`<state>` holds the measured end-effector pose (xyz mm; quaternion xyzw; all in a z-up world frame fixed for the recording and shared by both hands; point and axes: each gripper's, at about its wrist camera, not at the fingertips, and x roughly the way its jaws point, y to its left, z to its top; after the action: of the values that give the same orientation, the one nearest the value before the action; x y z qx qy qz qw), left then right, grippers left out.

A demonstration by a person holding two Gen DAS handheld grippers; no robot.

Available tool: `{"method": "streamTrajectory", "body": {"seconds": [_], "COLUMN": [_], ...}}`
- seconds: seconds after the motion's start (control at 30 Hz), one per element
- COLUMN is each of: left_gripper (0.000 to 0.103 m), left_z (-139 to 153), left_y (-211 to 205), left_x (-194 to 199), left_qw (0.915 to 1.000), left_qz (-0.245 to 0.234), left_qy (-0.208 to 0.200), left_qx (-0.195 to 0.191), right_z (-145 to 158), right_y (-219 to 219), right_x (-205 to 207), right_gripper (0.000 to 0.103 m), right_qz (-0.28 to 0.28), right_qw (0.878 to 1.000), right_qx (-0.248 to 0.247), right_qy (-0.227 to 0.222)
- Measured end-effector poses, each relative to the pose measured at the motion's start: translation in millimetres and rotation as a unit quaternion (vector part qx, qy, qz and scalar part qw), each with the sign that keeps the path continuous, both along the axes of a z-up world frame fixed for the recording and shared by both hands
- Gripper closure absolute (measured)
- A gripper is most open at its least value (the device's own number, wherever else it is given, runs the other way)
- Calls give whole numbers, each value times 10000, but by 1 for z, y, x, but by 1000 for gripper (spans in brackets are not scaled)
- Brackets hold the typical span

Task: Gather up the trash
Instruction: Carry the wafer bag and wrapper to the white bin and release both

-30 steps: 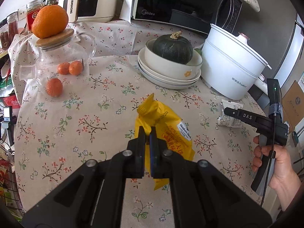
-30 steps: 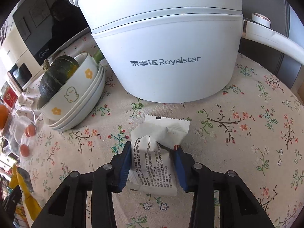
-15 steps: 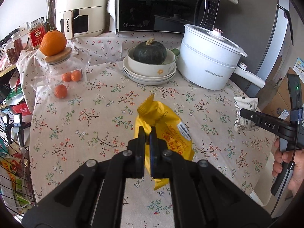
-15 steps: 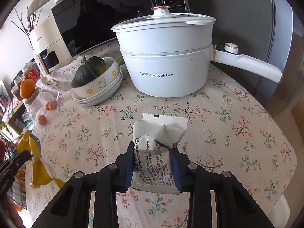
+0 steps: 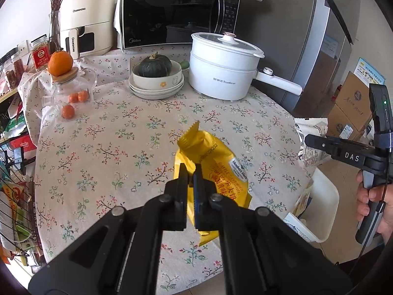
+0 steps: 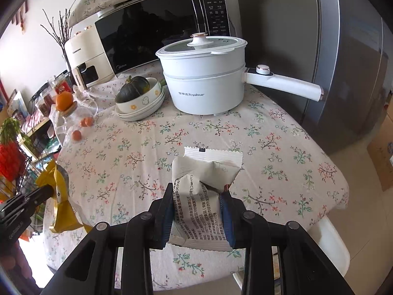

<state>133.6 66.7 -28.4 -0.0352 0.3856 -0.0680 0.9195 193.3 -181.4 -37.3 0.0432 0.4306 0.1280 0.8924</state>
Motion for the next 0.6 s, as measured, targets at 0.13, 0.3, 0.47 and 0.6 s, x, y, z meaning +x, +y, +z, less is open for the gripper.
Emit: {"method": "streamTrajectory", "body": {"seconds": [0.13,0.3,0.47,0.6], "left_gripper": [99,99,99,98], "left_z": [-1,-8,-21,-28], "left_y": [-20,-48,-85,-115], "left_x": [-13,-20,-21,-21], "left_qw": [9997,9982,9949,9915], "left_qz": [-226,-539,-964,-1272], "left_qy": [20,54,178,218], "left_qx": [-81,-263,-255,-176], "right_z": [0,-8,-13,-18], "right_y": [-12,-39,-81,-110], "right_x": [-26,-53,-56,-59], "right_gripper": [68,68,68,68], "right_qz": [148,115,-383,-728], "right_qw": [9999,9993,9923,9898], "right_qx": [-76,117,699,608], "right_qy": [9,338,944,1058]}}
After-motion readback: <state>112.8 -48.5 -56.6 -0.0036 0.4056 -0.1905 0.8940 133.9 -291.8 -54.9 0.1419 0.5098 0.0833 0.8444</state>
